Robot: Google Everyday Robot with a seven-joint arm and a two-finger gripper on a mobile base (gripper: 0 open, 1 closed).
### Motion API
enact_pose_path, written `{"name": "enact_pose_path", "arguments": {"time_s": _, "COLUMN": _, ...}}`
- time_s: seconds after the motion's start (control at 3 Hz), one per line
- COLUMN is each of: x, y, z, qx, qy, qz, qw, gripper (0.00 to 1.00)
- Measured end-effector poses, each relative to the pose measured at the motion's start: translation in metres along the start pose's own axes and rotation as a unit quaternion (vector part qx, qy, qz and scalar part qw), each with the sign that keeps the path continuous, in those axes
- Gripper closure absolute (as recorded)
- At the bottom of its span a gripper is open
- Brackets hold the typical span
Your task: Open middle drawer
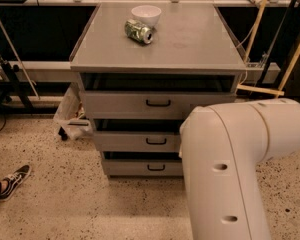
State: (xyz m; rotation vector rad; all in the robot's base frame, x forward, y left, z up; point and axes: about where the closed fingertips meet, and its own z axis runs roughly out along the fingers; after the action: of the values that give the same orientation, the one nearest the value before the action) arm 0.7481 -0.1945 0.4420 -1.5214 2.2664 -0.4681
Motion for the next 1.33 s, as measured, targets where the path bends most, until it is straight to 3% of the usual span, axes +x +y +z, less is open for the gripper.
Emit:
{"name": "enact_pose_path", "arguments": {"time_s": 1.0, "x": -0.002, "y": 0.01, "z": 0.019, "qx": -0.022, "qy": -0.012, "qz": -0.048, "qw": 0.9985, "gripper": 0.0}}
{"name": "enact_pose_path", "arguments": {"time_s": 1.33, "x": -0.001, "y": 0.01, "z": 0.019, "qx": -0.022, "qy": -0.012, "qz": -0.048, "qw": 0.9985, "gripper": 0.19}}
